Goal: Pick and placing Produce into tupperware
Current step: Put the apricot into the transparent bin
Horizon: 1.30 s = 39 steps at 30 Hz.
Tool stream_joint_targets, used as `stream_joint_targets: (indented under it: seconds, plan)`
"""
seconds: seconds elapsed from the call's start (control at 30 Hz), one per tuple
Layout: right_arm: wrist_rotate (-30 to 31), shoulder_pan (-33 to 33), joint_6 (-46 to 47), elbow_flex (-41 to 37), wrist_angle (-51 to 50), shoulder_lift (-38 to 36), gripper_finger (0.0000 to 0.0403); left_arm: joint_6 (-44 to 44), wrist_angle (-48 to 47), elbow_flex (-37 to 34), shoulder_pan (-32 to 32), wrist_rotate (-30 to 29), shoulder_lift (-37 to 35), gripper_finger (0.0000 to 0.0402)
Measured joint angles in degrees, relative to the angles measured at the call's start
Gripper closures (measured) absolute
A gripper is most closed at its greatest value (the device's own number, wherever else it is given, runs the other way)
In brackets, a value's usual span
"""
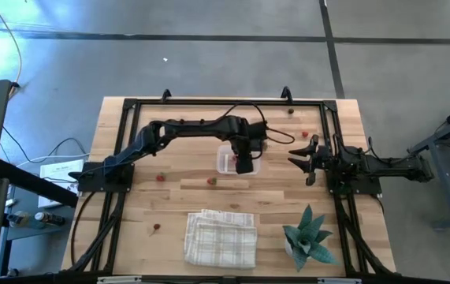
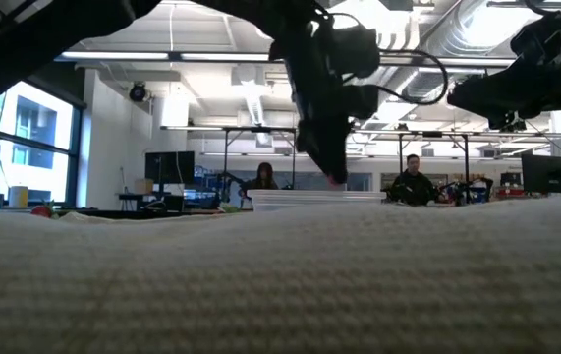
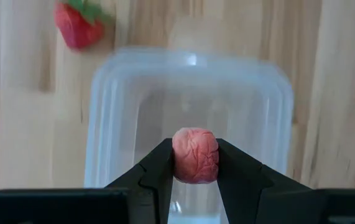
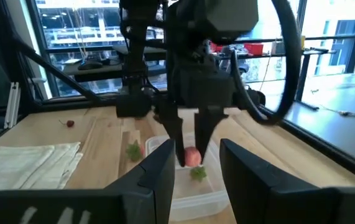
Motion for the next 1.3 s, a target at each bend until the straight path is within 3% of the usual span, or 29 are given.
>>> stream_joint_targets:
  seconds: [0.57, 1.0, 1.3]
  plan:
    - [0.10, 0.00, 0.10, 0.00, 0.02, 0.90, 0.0286, 0.10, 0.04, 0.04, 0.00, -0.33, 5.45, 0.0302]
    - [0.08, 0.00, 0.17, 0.00, 0.00, 1.15, 0.0286, 1.57, -0.05, -0.01, -0.04, -1.43, 5.61, 0.0302]
    - [0.05, 0.00, 0.20, 0.00, 0.00, 1.12, 0.0286, 2.59, -0.71, 0.15, -0.04, 1.54, 7.46, 0.0302]
